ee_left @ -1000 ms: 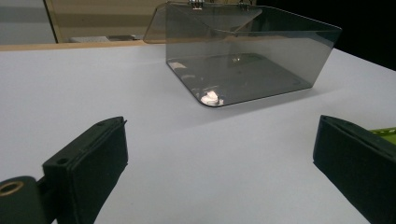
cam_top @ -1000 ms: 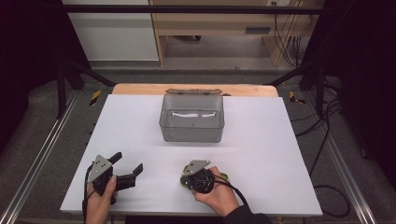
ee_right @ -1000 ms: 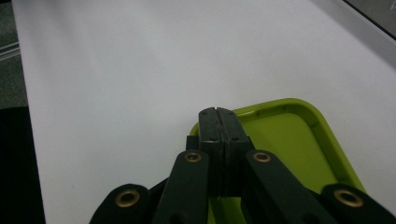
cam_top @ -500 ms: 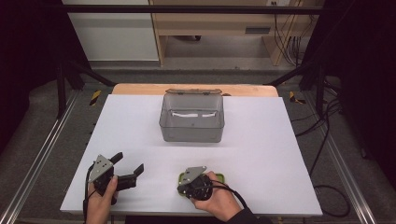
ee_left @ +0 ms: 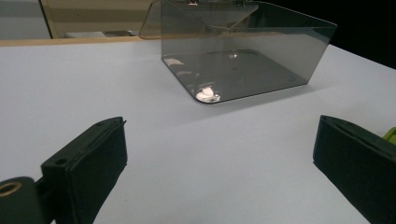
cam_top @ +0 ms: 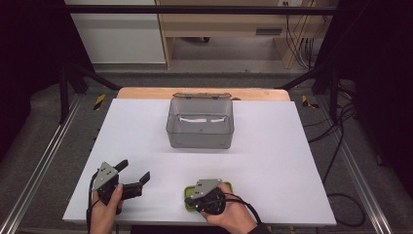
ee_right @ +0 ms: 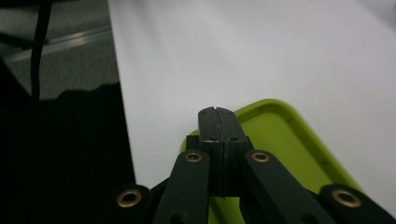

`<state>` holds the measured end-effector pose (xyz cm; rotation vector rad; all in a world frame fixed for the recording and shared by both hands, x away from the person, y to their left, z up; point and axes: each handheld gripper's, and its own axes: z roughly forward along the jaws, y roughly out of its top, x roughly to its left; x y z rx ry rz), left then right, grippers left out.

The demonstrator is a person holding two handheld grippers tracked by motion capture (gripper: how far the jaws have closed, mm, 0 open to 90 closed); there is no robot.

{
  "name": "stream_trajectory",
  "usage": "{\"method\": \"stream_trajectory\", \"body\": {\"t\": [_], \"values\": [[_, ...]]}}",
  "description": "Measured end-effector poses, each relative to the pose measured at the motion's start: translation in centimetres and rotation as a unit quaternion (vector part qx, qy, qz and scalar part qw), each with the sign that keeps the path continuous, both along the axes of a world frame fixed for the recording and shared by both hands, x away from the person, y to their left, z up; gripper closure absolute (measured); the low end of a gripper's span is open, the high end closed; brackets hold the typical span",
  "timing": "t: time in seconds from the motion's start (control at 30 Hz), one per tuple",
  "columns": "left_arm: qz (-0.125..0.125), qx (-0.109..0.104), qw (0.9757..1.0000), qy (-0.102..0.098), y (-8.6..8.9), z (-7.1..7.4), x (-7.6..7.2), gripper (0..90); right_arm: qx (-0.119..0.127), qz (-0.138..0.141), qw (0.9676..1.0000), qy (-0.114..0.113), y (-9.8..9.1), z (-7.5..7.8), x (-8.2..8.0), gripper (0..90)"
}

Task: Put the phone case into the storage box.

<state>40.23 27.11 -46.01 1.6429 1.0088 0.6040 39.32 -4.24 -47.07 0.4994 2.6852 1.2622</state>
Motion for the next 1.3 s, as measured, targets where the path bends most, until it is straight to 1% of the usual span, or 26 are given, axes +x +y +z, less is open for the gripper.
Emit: {"method": "stream_trajectory", "body": {"t": [0.07, 0.13, 0.2, 0.33, 0.43, 0.53, 0.67, 0.7, 0.77, 0.8, 0.83, 0.9, 0.97, 1.03, 1.1, 1.17, 1.2, 1.27, 1.3], "values": [[-0.002, 0.003, 1.0000, 0.000, -0.1, 0.0, 0.0, 2.6, 0.020, -0.021, 0.9996, -0.009, -1.0, 0.1, 0.3, 90.0], [-0.005, 0.003, 1.0000, 0.001, -0.2, 0.0, 0.0, 2.6, 0.040, -0.046, 0.9980, -0.013, -2.1, 0.2, 0.7, 90.0], [-0.013, 0.005, 0.9999, 0.002, -0.4, 0.1, 0.1, 2.5, 0.047, -0.066, 0.9964, -0.027, -3.2, 0.5, 0.9, 90.0], [-0.028, 0.015, 0.9995, 0.003, -0.9, 0.1, 0.0, 2.5, 0.070, -0.112, 0.9901, -0.047, -5.5, 1.0, 1.3, 90.0], [-0.039, 0.021, 0.9990, 0.005, -1.3, 0.1, 0.0, 2.5, 0.083, -0.143, 0.9847, -0.055, -7.1, 1.2, 1.6, 90.0], [-0.045, 0.026, 0.9986, 0.006, -1.8, 0.2, 0.1, 2.5, 0.087, -0.169, 0.9798, -0.061, -8.5, 1.2, 1.7, 88.8], [-0.059, 0.037, 0.9975, 0.010, -2.5, 0.4, 0.3, 2.5, 0.090, -0.191, 0.9753, -0.064, -9.9, 1.1, 1.9, 83.2], [-0.064, 0.040, 0.9971, 0.013, -2.7, 0.5, 0.4, 2.5, 0.090, -0.196, 0.9742, -0.066, -10.1, 1.1, 1.9, 80.4], [-0.074, 0.043, 0.9962, 0.017, -3.2, 0.6, 0.6, 2.5, 0.093, -0.208, 0.9713, -0.069, -10.6, 1.2, 1.8, 71.8], [-0.080, 0.049, 0.9955, 0.019, -3.5, 0.6, 0.6, 2.5, 0.095, -0.213, 0.9698, -0.073, -10.8, 1.2, 1.8, 67.7], [-0.085, 0.054, 0.9947, 0.021, -3.8, 0.7, 0.7, 2.5, 0.095, -0.220, 0.9678, -0.076, -11.0, 1.3, 1.8, 61.1], [-0.098, 0.065, 0.9929, 0.023, -4.4, 0.8, 1.0, 2.5, 0.094, -0.239, 0.9628, -0.085, -11.4, 1.3, 1.8, 44.2], [-0.108, 0.071, 0.9911, 0.030, -5.1, 0.9, 1.2, 2.5, 0.092, -0.256, 0.9580, -0.092, -11.8, 1.4, 1.9, 32.2], [-0.122, 0.082, 0.9884, 0.037, -6.0, 1.0, 1.4, 2.5, 0.090, -0.276, 0.9514, -0.103, -12.2, 1.3, 1.8, 19.5], [-0.140, 0.097, 0.9846, 0.040, -6.9, 1.0, 1.5, 2.5, 0.091, -0.288, 0.9473, -0.107, -12.7, 1.3, 1.8, 13.6], [-0.153, 0.107, 0.9815, 0.042, -7.7, 1.0, 1.7, 2.5, 0.095, -0.300, 0.9419, -0.116, -13.2, 1.3, 1.7, 9.6], [-0.159, 0.111, 0.9801, 0.042, -8.1, 1.0, 1.8, 2.6, 0.098, -0.304, 0.9404, -0.116, -13.4, 1.4, 1.6, 8.0], [-0.167, 0.116, 0.9781, 0.044, -8.9, 1.2, 2.1, 2.8, 0.102, -0.309, 0.9378, -0.122, -13.9, 1.5, 1.5, 6.3], [-0.172, 0.121, 0.9766, 0.046, -9.2, 1.3, 2.3, 2.9, 0.103, -0.308, 0.9375, -0.126, -14.1, 1.5, 1.4, 5.8]]}}
